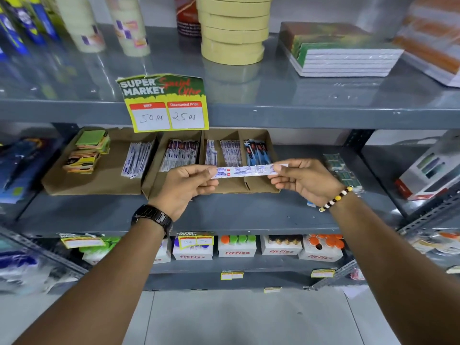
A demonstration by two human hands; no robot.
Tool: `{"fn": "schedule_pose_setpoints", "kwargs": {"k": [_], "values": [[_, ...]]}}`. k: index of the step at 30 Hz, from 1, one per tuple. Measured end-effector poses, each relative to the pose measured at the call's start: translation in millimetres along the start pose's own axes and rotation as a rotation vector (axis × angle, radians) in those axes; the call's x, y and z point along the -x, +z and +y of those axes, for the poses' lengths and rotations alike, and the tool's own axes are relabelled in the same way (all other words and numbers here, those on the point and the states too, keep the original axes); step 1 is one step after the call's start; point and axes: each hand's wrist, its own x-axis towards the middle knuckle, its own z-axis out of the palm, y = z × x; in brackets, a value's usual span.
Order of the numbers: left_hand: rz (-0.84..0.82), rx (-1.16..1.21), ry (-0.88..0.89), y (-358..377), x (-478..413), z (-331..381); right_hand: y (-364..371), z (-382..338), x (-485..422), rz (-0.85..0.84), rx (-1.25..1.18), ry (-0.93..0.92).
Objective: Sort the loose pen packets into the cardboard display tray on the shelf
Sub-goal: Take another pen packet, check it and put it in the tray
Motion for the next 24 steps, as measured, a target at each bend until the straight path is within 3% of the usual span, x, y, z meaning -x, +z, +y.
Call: {"fn": "schedule_pose_setpoints", "kwargs": {"k": [4,9,13,18,22,24], "values": [[0.007,0.016,0.002,-0.2,-3.6,0.7,0.8,-2.0,1.3,0.01,-0.012,-0.007],[0.058,0.01,0.02,2.3,-6.1,-4.8,-4.7,2.1,0.2,0.025,0.172,0.041],[0.11,-0.118,0.036,7.2,-13.7,-30.7,-6.9,21.0,2.1,0.043,0.194,0.129],[0.09,-0.622,0.192,14.1,-18.4,-90.3,1.0,62.6,1.9,0.203,-0.026,0.173],[0.018,-1.325,0.451,13.8,-26.9,-141.3,12.0,78.5,-11.1,0.301,-0.152,0.184],[-0.058,-1.479,0.469,11.2,-31.7,-159.4,18.6,80.2,-21.0,0.326,-0.203,0.188]]}}
